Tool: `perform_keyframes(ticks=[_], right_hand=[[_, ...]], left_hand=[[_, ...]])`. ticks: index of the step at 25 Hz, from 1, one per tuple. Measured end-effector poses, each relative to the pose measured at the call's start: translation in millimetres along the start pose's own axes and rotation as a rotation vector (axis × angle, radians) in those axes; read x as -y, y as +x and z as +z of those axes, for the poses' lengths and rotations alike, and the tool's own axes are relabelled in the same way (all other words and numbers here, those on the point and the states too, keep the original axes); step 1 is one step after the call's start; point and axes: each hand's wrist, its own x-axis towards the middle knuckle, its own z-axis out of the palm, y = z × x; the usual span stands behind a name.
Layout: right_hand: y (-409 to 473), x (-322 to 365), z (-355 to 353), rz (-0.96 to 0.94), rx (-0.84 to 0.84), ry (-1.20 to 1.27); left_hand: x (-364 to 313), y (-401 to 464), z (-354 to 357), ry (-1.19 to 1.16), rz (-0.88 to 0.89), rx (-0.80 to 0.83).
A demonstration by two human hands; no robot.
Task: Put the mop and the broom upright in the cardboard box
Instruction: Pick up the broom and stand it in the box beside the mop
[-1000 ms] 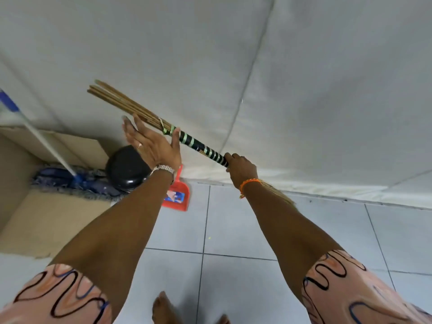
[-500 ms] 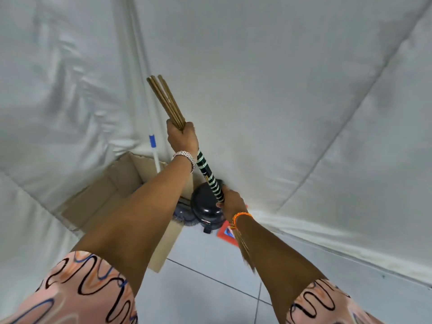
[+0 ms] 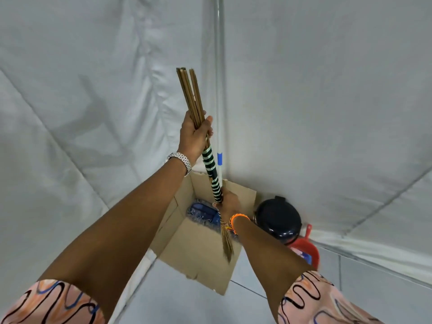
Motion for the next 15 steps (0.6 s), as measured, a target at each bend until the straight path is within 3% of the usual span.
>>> perform_keyframes(ticks=[6,10,15], right_hand=[[91.3,47.2,86.8,0.023,-0.016,0.026],[182.3,52.5,149.2,0.118,0.018,0.043],[293.8,44.5,219.7,0.208,-0.023,0.012]], left_hand=[[48.5,73.8,-78.3,0.111,0.004,0.140],[117.4,152.5,-125.9,0.339,0.031,0.281],[220.1,234.5,-172.6,0.381,-0.027,0.199]])
